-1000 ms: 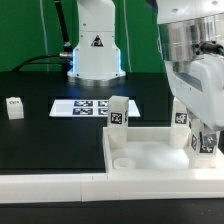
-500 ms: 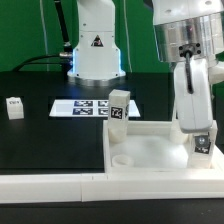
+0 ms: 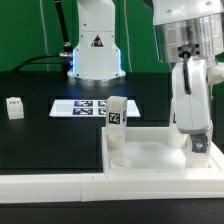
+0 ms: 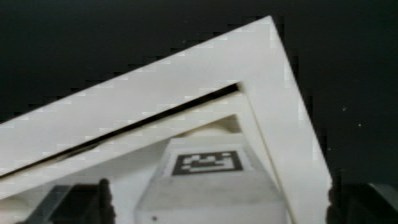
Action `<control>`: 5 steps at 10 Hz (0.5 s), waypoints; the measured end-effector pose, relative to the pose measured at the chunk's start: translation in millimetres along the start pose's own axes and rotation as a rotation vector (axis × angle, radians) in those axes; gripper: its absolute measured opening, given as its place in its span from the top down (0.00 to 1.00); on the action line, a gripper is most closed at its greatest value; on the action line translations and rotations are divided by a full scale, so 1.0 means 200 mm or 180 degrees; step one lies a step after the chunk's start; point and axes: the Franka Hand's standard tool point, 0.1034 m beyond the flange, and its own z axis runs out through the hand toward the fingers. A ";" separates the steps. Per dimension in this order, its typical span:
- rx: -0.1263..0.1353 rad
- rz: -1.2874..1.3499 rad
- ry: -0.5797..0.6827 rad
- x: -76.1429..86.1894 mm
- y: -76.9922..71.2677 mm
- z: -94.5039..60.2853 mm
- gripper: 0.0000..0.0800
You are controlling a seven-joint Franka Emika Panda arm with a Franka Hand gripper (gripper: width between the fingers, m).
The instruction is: Assemble square table
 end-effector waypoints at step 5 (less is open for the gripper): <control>0.0115 -0.0401 -0.0076 0.02 -0.03 -0.21 0.19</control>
Offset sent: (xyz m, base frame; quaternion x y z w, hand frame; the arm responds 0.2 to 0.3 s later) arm -0.0223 -0.0121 0.0532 -0.0017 -0.0400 -0.0447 0.9982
